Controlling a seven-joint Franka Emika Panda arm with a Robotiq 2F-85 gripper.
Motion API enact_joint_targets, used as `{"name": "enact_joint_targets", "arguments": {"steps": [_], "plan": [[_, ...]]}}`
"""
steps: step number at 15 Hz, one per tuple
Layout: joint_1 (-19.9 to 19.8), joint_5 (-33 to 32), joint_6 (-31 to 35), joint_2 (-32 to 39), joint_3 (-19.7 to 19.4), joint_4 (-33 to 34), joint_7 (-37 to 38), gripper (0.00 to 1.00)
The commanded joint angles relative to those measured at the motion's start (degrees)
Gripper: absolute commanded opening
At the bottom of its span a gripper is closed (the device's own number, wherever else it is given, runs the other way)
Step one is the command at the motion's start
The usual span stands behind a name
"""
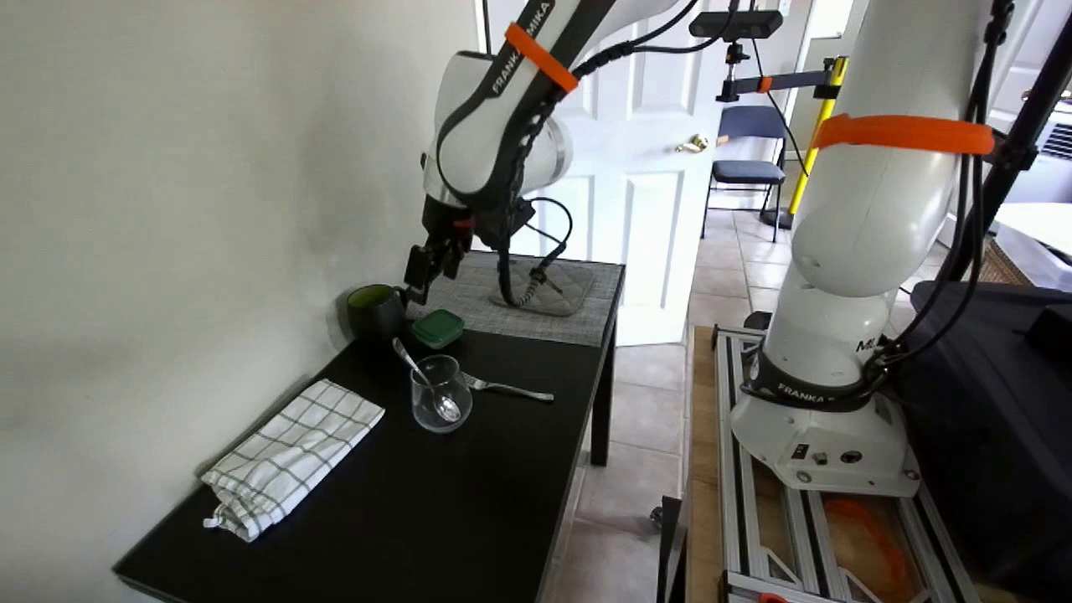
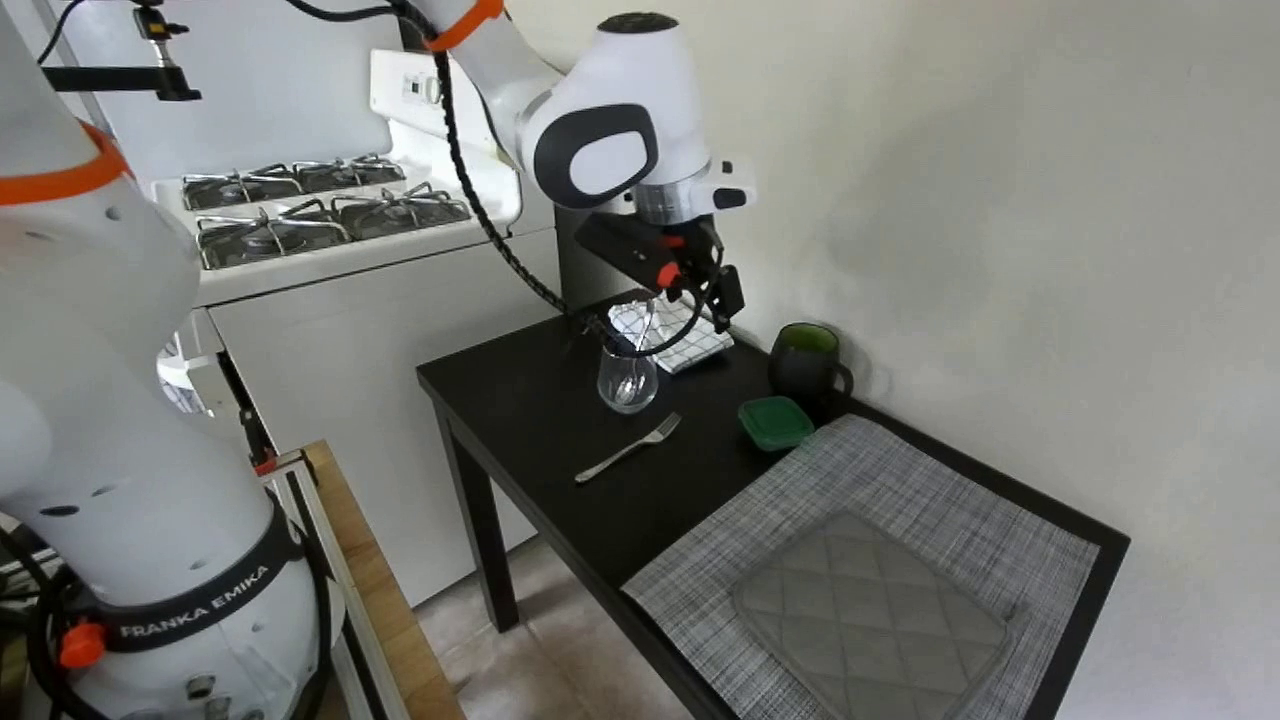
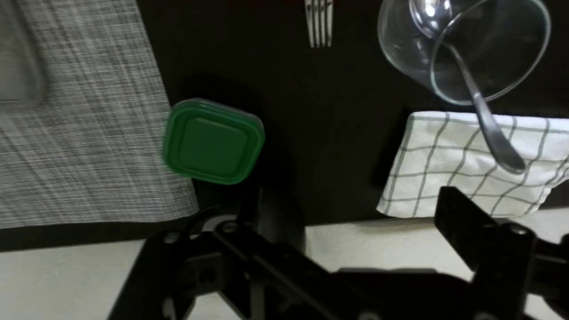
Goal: Place the cutlery in the cup
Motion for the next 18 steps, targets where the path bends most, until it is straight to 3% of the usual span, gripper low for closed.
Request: {"name": "enact_joint_targets", "arguments": {"steps": [1, 4, 8, 12, 18], "plan": [[3.95, -6.84, -12.64, -4.41, -11.93, 1.94, 1.68, 1.00], [5.25, -14.47, -23.28, -3.31, -17.37, 4.94, 2.05, 1.00], [8.46, -15.65, -31.39, -2.43, -20.12, 5.39, -0.27, 1.00], [11.69, -14.80, -31.27, -0.58, -20.17, 3.72, -2.53, 1.00], [14.94, -16.97, -23.70, 5.21, -19.28, 1.27, -1.80, 1.00]]}}
